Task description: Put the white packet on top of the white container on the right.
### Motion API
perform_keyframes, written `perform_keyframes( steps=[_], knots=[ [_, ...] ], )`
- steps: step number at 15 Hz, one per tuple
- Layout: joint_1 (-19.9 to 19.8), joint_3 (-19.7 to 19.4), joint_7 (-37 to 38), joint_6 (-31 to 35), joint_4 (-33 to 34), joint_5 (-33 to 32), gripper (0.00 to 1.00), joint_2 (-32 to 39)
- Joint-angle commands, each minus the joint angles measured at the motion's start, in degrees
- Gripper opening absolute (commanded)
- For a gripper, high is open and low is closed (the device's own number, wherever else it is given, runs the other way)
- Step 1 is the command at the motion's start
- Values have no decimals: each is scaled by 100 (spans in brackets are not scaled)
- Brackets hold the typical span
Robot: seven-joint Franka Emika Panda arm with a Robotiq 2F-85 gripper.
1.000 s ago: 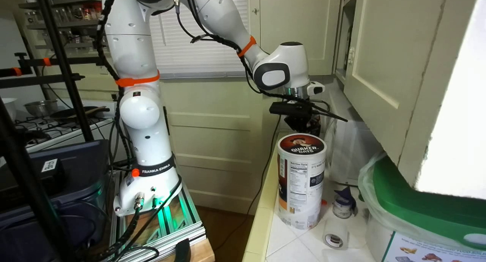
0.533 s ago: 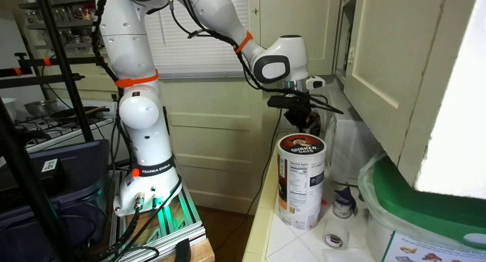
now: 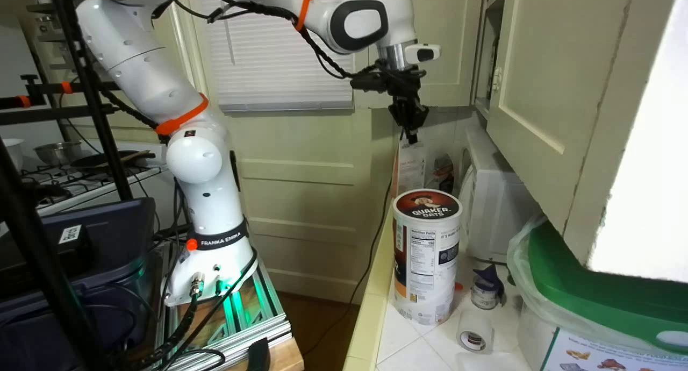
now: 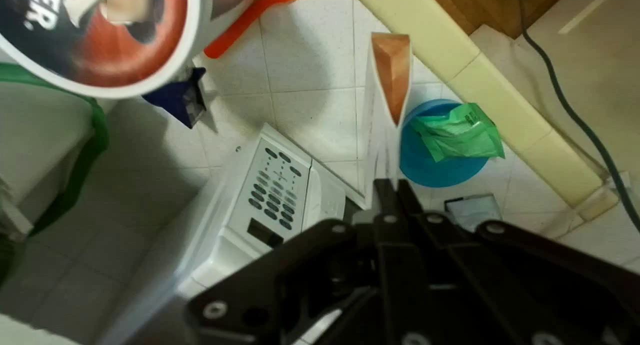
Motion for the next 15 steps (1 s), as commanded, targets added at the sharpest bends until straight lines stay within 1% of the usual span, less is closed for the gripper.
perform_keyframes(
  steps=[1, 4, 7, 8, 11, 15],
  knots=[
    [-267, 56, 945, -811, 199, -72, 0, -792],
    [-523, -96, 1431, -1189, 709, -25, 0, -968],
    [-802, -183, 1912, -1294, 1073, -95, 0, -887],
    [-931, -198, 2038, -1311, 1152, -201, 0, -860],
    [-1071, -345, 2200, -1300, 1297, -180, 0, -657],
    [-1301, -353, 2583, -1306, 1339, -378, 0, -294]
  ],
)
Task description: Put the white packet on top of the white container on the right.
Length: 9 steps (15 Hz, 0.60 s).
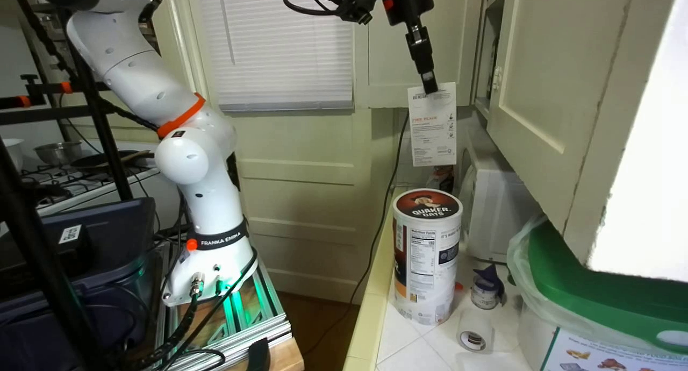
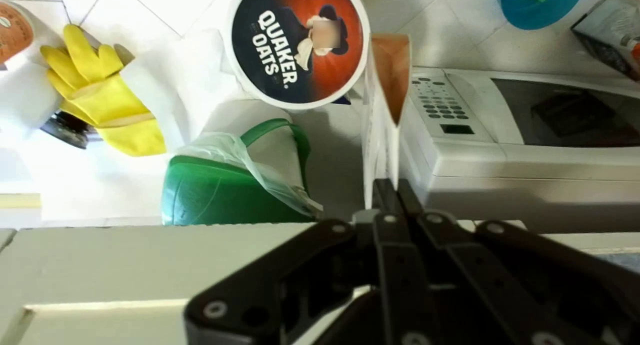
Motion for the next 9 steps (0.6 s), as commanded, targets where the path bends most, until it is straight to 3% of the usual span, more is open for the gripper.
perform_keyframes(
  steps=[1, 9],
  knots=[
    [-178, 19, 484, -241, 223, -266, 0, 400],
    [-300, 17, 1017, -633, 455, -712, 0, 817]
  ],
)
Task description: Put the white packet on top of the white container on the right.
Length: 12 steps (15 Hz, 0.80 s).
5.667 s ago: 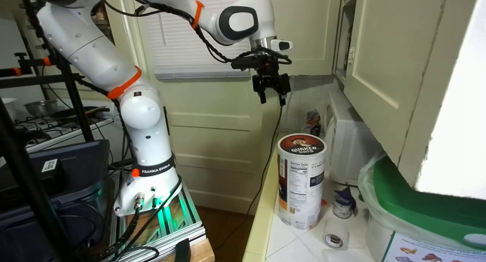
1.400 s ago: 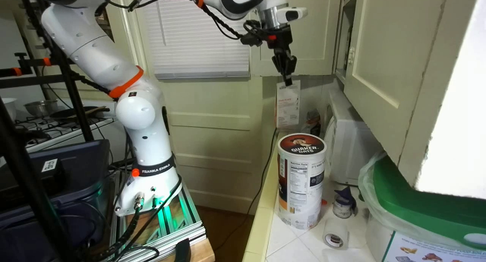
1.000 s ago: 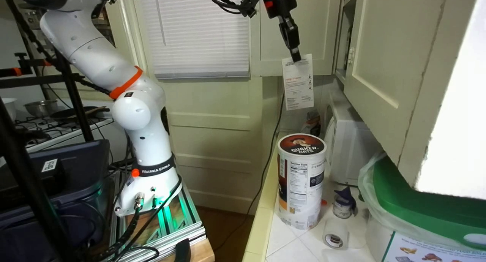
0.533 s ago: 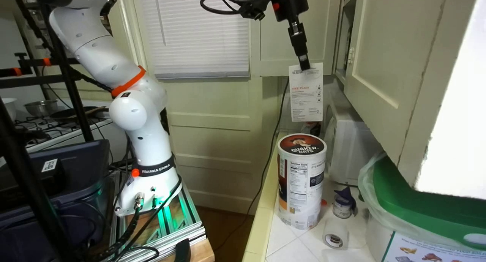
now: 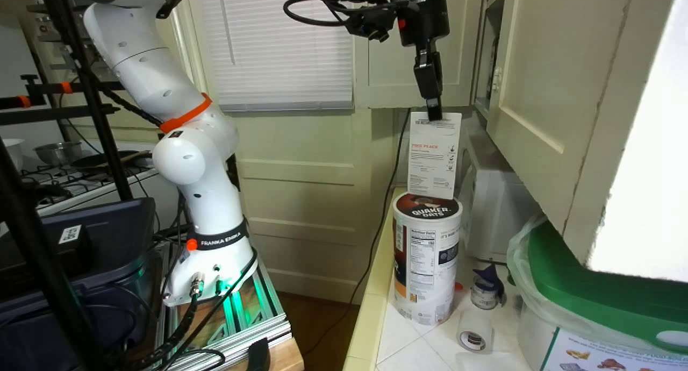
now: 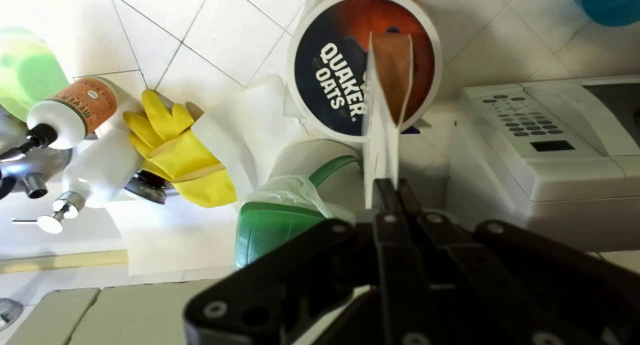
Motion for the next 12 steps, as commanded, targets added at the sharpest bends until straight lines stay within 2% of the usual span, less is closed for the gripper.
perform_keyframes(
  steps=[1, 2, 4, 12],
  knots=[
    [-25, 17, 291, -286, 203, -306, 0, 182],
    [-17, 18, 378, -195, 177, -346, 27, 223],
    [9, 14, 461, -166, 172, -387, 34, 284],
    [133, 13, 292, -283, 251, -281, 94, -8]
  ],
)
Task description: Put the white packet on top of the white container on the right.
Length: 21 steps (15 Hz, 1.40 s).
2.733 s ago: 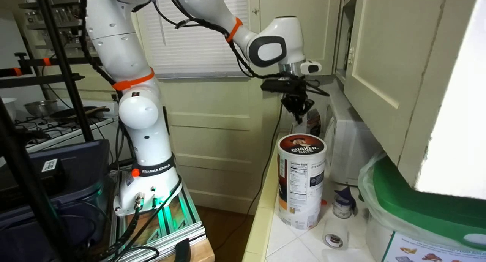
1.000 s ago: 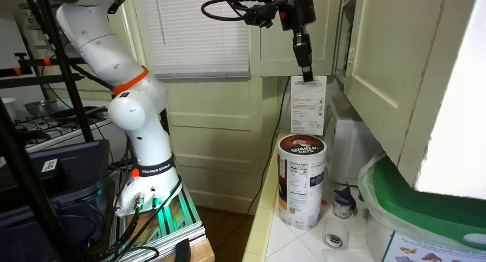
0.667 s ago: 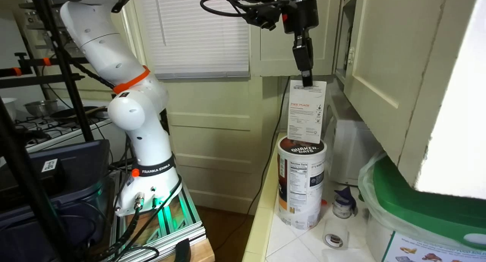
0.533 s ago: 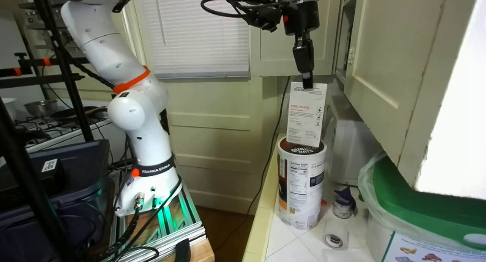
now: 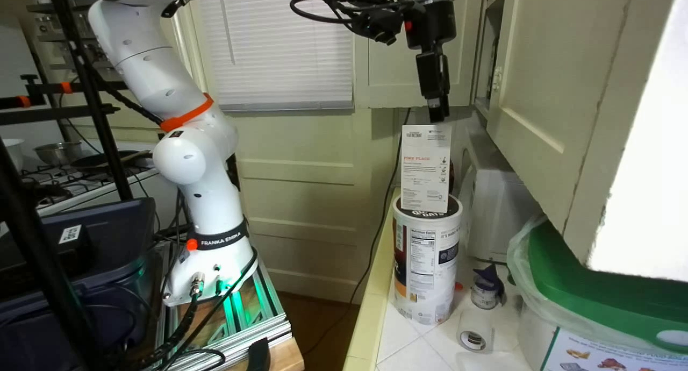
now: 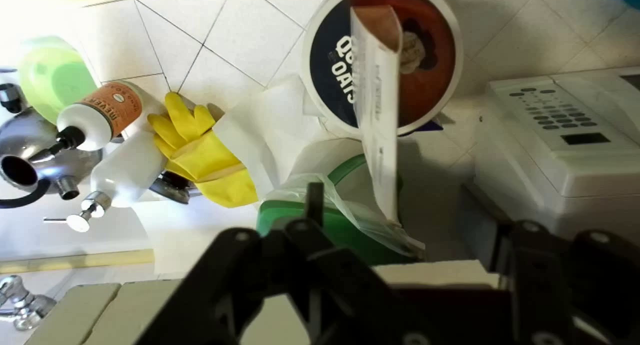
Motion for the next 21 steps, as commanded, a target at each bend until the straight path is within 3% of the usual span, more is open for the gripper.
perform_keyframes(
  steps=[1, 5, 10, 13, 14, 21],
  knots=[
    [109, -3, -102, -252, 109, -11, 100, -295],
    [459, -43, -1113, -642, 29, 313, 100, -894],
    [983, 169, -1858, -1379, -389, 506, 100, -1472],
    [1341, 211, -2348, -1240, -840, 590, 100, -1685],
    [1182, 233, -2011, -1335, -431, 482, 100, -1412],
    [1340, 242, -2244, -1326, -668, 509, 100, -1505]
  ],
)
